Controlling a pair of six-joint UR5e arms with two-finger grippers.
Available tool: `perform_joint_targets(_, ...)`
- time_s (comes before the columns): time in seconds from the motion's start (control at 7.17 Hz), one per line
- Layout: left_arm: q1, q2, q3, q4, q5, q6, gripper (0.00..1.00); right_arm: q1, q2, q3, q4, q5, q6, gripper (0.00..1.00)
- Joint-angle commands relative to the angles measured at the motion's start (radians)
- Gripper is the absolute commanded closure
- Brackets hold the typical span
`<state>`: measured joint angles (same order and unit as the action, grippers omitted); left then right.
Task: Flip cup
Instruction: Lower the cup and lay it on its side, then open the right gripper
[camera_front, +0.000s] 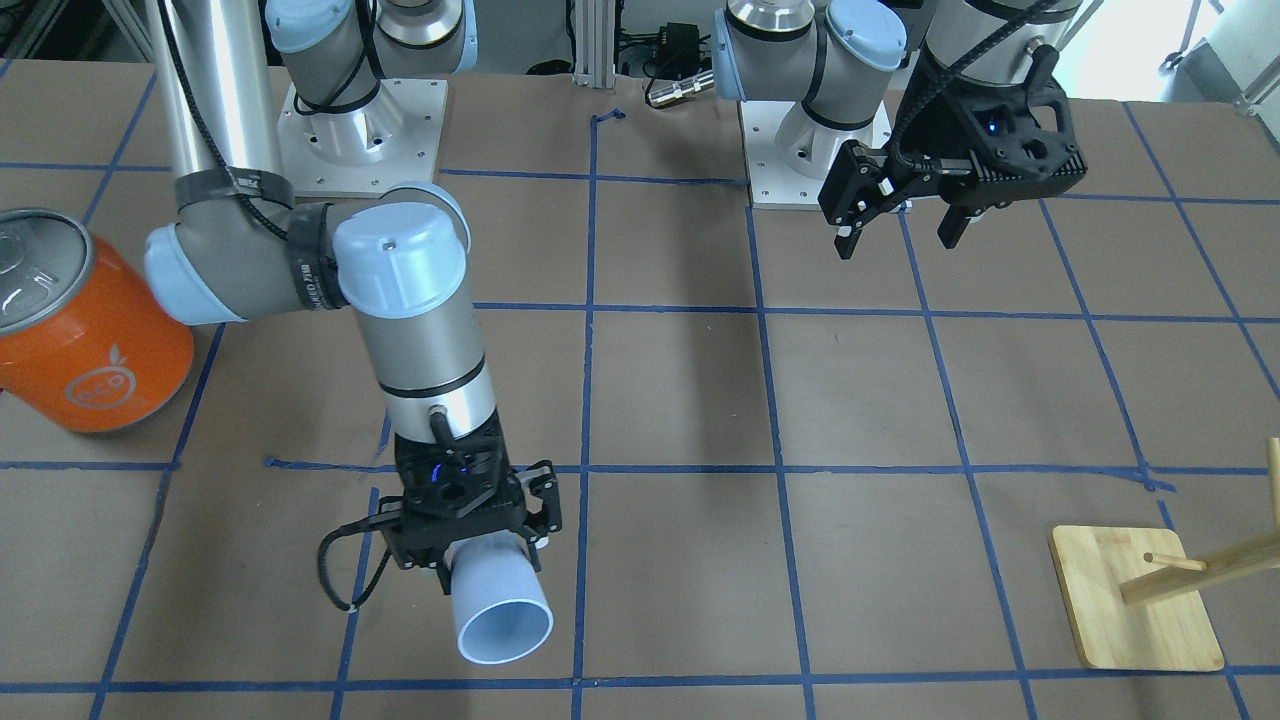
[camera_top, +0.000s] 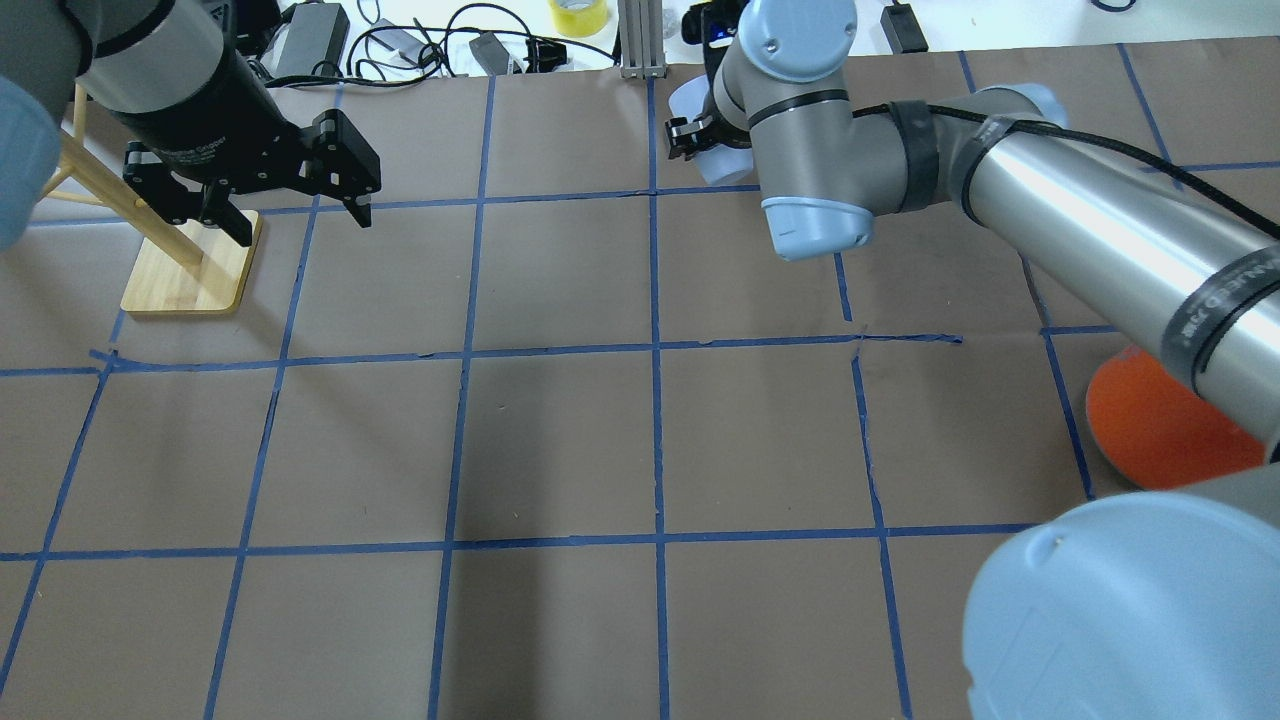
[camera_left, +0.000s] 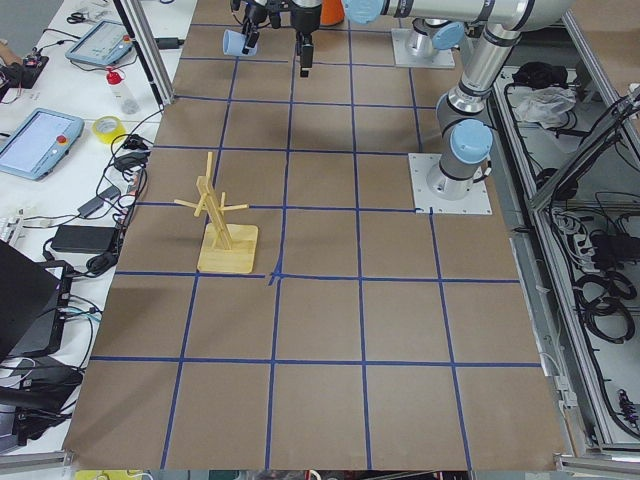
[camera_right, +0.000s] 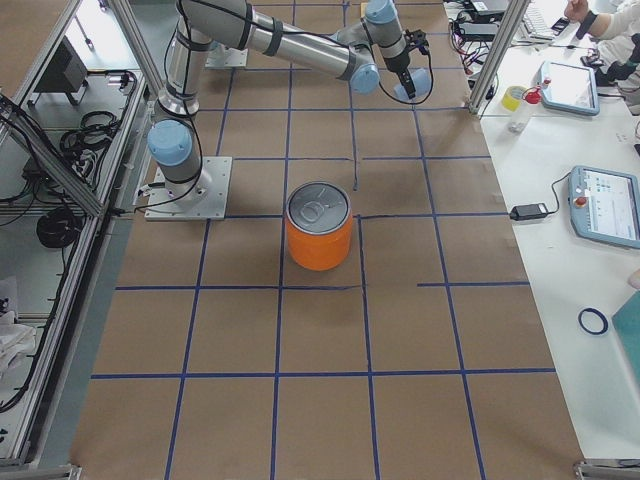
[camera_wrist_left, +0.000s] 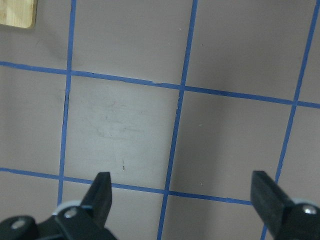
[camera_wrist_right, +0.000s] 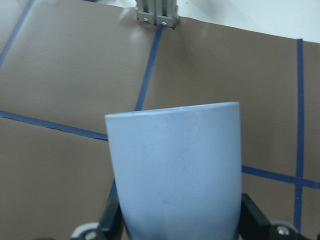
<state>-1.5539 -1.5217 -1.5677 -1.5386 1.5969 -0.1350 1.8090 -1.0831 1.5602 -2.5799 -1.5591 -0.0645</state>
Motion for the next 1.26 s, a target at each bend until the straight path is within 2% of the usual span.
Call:
perform_joint_targets(0.0, 0.000, 0.000, 0.000, 0.000, 0.000, 0.000, 0.00, 0.073, 0.034, 0.001, -0.098, -0.059, -0.265, 0.55)
perform_joint_targets(0.28, 0.000, 0.000, 0.000, 0.000, 0.000, 0.000, 0.00, 0.096, 0.058, 0.001, -0.095, -0.075, -0.527, 0.55)
perform_joint_targets(0.42, 0.000, 0.000, 0.000, 0.000, 0.000, 0.000, 0.00, 0.124, 0.089, 0.001, -0.098, -0.126, -0.614, 0.55)
perform_joint_targets(0.56, 0.000, 0.000, 0.000, 0.000, 0.000, 0.002, 0.00, 0.166, 0.107, 0.001, -0.098, -0.175, -0.653, 0.55)
perform_joint_targets(0.84, 0.000, 0.000, 0.000, 0.000, 0.000, 0.000, 0.00, 0.223, 0.136, 0.001, -0.086, -0.188, -0.735, 0.55)
perform_joint_targets(1.12, 0.000, 0.000, 0.000, 0.000, 0.002, 0.002, 0.00, 0.269, 0.163, 0.001, -0.097, -0.188, -0.739, 0.45)
